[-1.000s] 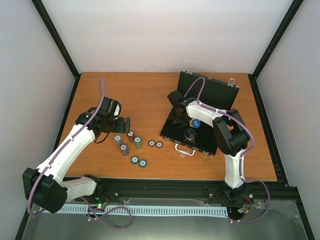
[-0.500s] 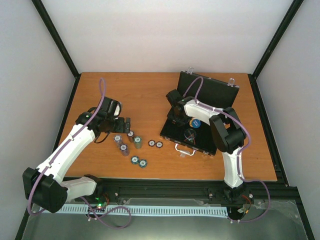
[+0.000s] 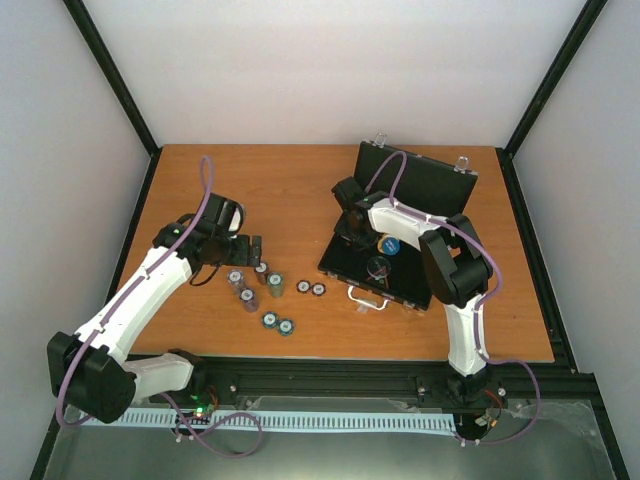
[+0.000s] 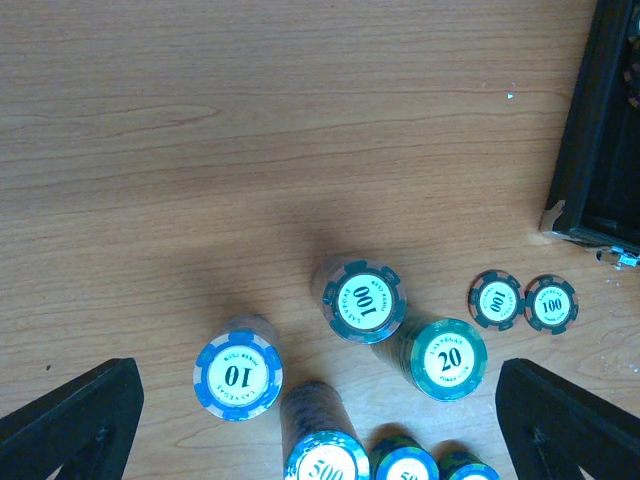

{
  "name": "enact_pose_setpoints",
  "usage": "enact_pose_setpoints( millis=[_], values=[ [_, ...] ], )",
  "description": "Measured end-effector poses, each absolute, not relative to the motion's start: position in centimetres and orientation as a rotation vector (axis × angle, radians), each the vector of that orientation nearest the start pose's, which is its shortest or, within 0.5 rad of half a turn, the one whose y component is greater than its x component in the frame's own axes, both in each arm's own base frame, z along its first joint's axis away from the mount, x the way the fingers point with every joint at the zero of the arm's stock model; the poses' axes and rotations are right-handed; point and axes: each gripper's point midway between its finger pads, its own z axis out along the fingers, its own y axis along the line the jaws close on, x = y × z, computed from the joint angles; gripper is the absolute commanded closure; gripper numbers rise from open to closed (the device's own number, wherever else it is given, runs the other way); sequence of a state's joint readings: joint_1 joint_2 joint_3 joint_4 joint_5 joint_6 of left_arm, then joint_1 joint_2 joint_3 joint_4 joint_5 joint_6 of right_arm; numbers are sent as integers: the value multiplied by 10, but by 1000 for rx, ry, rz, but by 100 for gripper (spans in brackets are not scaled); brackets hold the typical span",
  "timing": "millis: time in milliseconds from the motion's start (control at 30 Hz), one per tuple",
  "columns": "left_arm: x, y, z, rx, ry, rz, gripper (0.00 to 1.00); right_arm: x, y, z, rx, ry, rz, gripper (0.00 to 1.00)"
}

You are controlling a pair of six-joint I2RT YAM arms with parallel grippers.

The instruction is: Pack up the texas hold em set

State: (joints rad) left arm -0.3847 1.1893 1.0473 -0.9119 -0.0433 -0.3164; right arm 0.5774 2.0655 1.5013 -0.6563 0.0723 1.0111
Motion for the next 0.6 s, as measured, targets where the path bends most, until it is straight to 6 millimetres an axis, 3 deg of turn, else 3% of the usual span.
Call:
enact_pose_setpoints(
  millis=[600],
  values=[
    [275,-104,170,77,2634,-186,1,407,250,41,457,2763,282,91]
  ],
)
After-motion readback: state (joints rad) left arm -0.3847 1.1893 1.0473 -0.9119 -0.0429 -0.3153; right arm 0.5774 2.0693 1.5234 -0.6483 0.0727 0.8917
